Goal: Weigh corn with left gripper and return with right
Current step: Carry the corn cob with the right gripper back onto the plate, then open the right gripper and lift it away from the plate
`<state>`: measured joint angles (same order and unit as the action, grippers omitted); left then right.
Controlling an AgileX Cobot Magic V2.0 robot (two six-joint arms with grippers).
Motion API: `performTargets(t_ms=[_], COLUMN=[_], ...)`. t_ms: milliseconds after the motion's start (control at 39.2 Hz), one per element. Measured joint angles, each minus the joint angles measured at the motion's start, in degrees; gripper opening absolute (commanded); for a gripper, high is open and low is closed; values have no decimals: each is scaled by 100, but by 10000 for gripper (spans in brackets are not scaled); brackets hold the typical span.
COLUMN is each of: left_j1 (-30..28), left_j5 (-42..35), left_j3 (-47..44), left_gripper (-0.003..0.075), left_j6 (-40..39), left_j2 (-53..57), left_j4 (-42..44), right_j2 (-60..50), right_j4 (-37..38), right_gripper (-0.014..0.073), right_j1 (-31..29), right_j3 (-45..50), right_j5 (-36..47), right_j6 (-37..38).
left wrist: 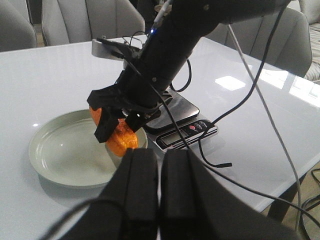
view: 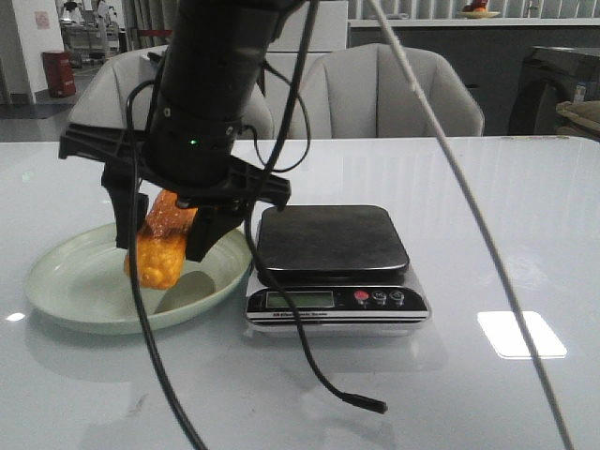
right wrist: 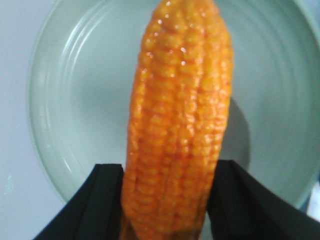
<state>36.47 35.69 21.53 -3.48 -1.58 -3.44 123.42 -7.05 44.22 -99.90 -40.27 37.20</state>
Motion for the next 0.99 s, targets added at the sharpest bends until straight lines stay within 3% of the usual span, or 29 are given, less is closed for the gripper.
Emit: performTargets(t_ms=[178, 255, 663, 994], left_j1=[0, 0, 0, 0], left_j5=[0, 0, 0, 0], left_j3=[0, 0, 0, 0], left_gripper=[114, 114, 114, 114], left_j6=[0, 0, 0, 0], left_j2=[0, 0, 0, 0], left_j4=[0, 0, 0, 0], right_j2=[123, 123, 45, -745], right_j4=[-86, -99, -107, -107], right_gripper=[524, 564, 561, 561], right_j1=[8, 8, -67, -504], right_j3=[0, 0, -22, -33], right_j5=[231, 274, -11, -1285], right_j6=[0, 0, -27, -1073])
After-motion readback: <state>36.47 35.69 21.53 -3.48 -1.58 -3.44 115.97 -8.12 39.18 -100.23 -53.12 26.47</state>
